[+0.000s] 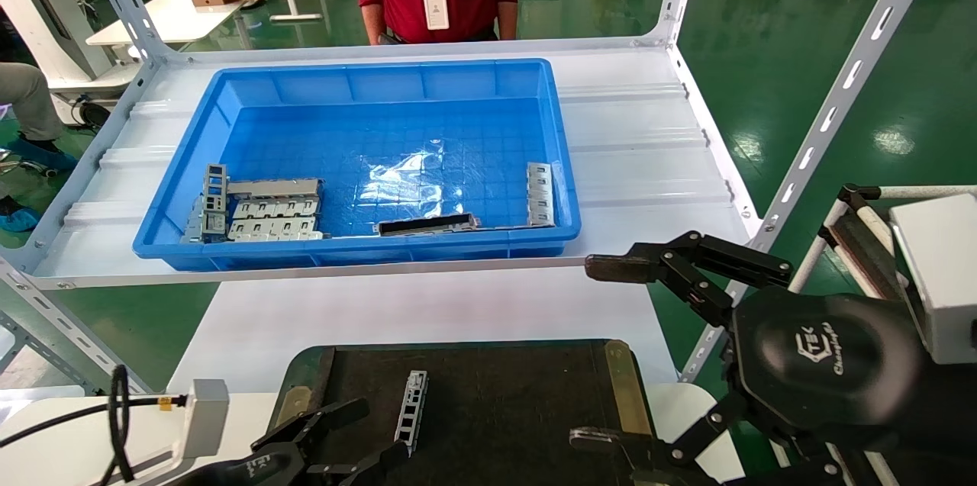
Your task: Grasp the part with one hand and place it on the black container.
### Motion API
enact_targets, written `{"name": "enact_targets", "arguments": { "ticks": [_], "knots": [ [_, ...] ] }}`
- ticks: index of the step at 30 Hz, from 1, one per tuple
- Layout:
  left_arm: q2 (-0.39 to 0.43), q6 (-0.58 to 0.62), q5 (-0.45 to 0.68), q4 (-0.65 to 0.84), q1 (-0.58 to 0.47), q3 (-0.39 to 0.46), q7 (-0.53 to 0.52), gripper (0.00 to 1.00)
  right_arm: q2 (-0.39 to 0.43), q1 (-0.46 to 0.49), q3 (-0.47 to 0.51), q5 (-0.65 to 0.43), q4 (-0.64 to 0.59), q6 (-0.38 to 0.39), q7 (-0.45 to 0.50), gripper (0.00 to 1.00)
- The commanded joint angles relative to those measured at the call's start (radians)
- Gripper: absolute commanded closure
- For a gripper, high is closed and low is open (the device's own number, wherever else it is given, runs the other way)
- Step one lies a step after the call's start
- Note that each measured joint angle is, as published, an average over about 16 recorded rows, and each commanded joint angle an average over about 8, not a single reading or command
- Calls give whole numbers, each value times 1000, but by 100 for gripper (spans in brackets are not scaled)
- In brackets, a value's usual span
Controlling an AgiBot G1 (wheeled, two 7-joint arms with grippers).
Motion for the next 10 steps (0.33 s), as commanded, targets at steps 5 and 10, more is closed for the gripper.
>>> {"name": "enact_targets", "arguments": {
  "ticks": [5,10],
  "knots": [
    [-57,1,-19,-72,23,-19,-32,0,0,0,0,0,0,0,0,0],
    [-77,-9,-30,-100,36,-31,-44,0,0,0,0,0,0,0,0,0]
  ]
}}
